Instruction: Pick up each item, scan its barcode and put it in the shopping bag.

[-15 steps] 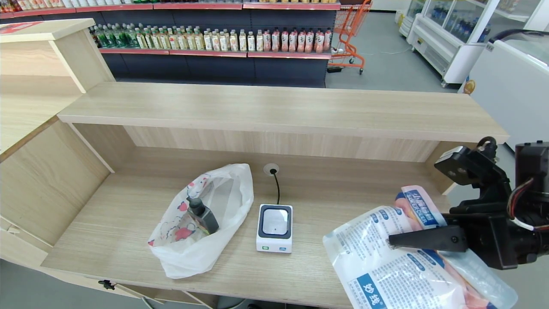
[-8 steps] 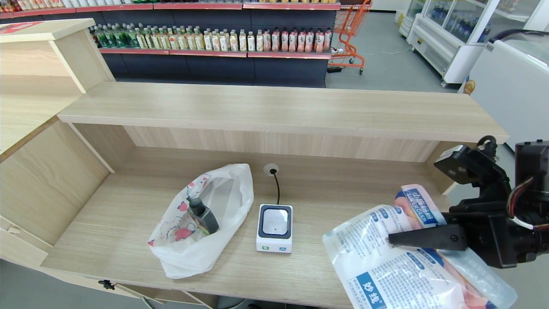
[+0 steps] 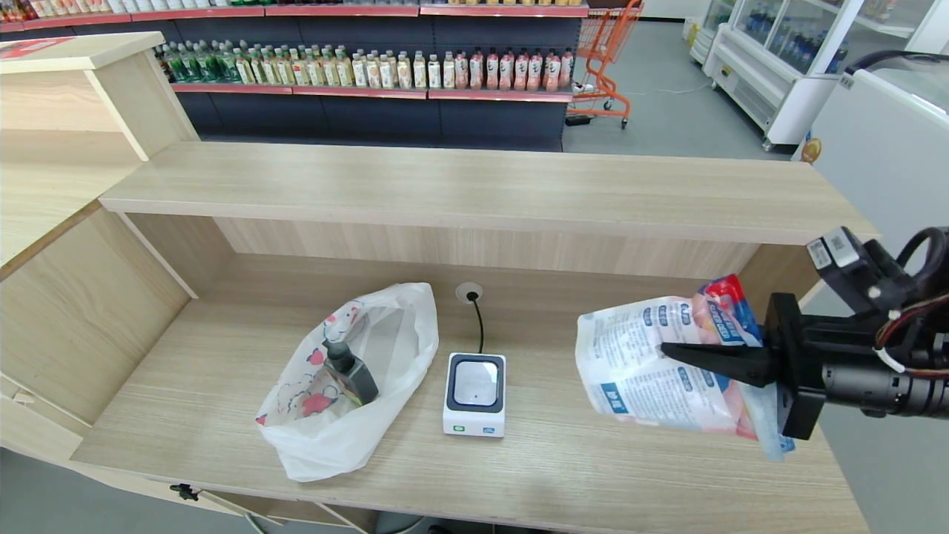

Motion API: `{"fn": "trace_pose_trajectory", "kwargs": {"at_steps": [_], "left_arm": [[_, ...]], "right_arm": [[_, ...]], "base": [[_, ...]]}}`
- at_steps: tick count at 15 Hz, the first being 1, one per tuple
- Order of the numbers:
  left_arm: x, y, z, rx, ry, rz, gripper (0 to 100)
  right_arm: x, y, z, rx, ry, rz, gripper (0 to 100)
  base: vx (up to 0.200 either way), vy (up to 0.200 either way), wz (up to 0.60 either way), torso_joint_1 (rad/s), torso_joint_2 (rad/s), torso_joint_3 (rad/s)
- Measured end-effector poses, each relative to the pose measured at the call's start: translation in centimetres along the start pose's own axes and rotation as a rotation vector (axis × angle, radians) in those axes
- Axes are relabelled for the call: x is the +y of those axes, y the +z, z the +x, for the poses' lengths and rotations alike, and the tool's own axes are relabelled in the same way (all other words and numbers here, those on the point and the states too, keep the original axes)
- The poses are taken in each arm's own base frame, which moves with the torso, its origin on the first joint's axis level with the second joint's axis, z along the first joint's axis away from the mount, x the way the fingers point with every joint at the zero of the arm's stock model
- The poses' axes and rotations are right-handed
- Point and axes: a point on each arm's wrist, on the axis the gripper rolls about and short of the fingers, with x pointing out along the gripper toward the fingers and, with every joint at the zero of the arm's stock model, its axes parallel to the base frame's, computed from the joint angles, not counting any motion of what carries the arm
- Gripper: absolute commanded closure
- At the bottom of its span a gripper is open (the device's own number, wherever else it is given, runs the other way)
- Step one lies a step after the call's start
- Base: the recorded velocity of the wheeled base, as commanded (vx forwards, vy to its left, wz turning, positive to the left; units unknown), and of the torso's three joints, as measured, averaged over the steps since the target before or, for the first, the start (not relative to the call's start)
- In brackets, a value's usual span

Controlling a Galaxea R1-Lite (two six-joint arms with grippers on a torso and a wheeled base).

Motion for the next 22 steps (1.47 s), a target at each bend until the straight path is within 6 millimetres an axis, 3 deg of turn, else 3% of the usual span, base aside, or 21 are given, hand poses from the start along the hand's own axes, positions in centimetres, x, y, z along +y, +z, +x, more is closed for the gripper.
{"fn": "trace_pose_trajectory", "kwargs": {"at_steps": [3, 5, 8, 14, 22], "left_arm": [[0.0, 0.0, 0.0, 0.0, 0.0, 0.0, 0], [0.0, 0.0, 0.0, 0.0, 0.001, 0.0, 0], [0.0, 0.0, 0.0, 0.0, 0.0, 0.0, 0], [0.0, 0.0, 0.0, 0.0, 0.0, 0.0, 0], [0.0, 0.0, 0.0, -0.001, 0.0, -0.007, 0]], "right_arm": [[-0.9, -1.3, -1.9, 0.082, -0.135, -0.378, 100], [0.2, -2.3, -2.9, 0.09, -0.127, -0.387, 100], [1.4, -2.2, -2.9, 0.069, -0.097, -0.402, 100], [1.6, -1.7, -2.9, 0.054, -0.098, -0.404, 100], [1.5, -1.6, -3.2, 0.052, -0.114, -0.355, 100]], "base": [[0.0, 0.0, 0.0, 0.0, 0.0, 0.0], [0.0, 0.0, 0.0, 0.0, 0.0, 0.0], [0.0, 0.0, 0.0, 0.0, 0.0, 0.0], [0.0, 0.0, 0.0, 0.0, 0.0, 0.0], [0.0, 0.2, 0.0, 0.002, 0.0, 0.004]]}}
